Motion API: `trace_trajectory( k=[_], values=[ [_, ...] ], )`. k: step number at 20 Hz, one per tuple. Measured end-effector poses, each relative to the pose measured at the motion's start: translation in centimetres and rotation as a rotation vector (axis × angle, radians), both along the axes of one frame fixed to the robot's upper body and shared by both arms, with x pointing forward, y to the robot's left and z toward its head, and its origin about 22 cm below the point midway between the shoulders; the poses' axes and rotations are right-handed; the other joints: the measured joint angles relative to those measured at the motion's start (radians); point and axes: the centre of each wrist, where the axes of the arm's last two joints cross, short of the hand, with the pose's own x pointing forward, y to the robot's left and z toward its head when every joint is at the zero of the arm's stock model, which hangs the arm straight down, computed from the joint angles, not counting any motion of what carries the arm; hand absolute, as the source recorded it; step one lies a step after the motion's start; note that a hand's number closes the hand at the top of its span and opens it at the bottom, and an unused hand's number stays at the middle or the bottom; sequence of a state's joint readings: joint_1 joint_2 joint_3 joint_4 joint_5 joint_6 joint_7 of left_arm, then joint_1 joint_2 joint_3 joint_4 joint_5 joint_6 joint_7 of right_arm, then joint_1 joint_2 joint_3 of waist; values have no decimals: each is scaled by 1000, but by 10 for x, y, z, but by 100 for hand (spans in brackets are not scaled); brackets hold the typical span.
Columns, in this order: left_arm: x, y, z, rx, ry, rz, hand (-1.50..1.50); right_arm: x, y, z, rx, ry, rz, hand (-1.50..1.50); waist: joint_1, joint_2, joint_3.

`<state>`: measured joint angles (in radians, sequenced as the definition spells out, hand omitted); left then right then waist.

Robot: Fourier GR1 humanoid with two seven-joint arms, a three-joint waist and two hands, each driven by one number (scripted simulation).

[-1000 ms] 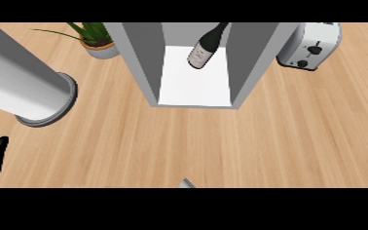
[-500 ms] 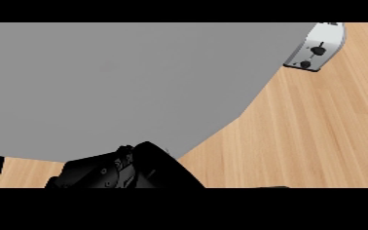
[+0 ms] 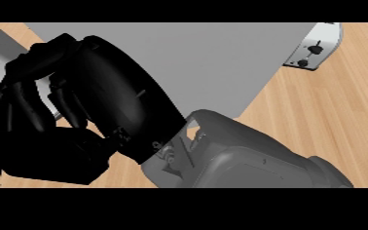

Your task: Pick up the wine, place it into the cabinet and close the cabinet

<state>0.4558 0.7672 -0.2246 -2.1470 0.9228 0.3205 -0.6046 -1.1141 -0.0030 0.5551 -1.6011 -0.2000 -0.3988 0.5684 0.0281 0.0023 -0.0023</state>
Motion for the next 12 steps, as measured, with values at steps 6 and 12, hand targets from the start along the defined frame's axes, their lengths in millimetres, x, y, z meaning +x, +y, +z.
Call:
trace_trajectory(
  k=[6, 12],
  values=[
    [6, -3, -1, 9, -10, 6, -150, 47, 0, 2, -14, -3, -68, 150, -6, 0, 1],
    [8, -3, -1, 14, -5, 7, -150, 75, -3, -7, -23, -19, -42, 150, -3, -17, -1]
  ],
)
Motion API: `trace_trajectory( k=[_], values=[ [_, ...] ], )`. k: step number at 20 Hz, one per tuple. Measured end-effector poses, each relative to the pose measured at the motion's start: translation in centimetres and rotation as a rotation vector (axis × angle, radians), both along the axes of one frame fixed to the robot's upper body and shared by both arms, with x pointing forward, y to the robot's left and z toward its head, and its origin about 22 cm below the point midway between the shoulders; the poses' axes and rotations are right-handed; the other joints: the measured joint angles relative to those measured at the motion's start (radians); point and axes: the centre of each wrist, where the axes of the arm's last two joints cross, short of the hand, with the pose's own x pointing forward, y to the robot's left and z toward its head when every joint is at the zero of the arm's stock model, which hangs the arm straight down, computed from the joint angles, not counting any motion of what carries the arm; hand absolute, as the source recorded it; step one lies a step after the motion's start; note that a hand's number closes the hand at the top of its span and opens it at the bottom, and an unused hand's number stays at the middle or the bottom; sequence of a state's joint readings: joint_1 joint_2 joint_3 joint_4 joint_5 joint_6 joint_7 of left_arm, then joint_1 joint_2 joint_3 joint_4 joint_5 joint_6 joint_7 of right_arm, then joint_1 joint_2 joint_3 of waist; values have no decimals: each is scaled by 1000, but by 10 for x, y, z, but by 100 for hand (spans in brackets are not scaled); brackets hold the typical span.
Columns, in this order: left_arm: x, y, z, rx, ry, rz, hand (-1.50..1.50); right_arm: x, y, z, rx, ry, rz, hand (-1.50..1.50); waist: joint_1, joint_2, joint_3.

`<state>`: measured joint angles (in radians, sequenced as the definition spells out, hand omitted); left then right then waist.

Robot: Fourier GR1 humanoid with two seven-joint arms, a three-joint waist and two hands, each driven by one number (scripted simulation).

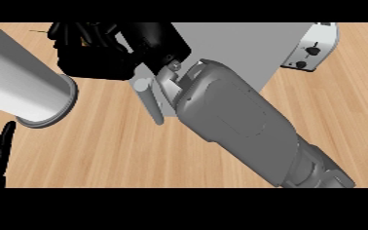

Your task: Pick up the wine, place it into the cabinet and close the cabinet

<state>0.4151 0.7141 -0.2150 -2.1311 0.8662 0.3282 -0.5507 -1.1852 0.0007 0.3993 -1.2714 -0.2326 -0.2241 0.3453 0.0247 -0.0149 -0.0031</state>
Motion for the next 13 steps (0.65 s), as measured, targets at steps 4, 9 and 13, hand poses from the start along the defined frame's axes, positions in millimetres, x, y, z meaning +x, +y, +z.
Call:
trace_trajectory(
  k=[4, 9, 13],
  values=[
    [1, -1, 0, 0, 3, -4, -150, 9, 2, -3, -11, -20, 55, 150, 15, -8, -15],
    [3, -5, 3, 2, -2, -9, -150, 17, 7, -7, -38, -82, 81, 150, 25, -13, -27],
    [6, -5, 7, 5, -6, -13, -150, 22, 11, -10, -63, -131, 90, 150, 29, -15, -33]
  ],
)
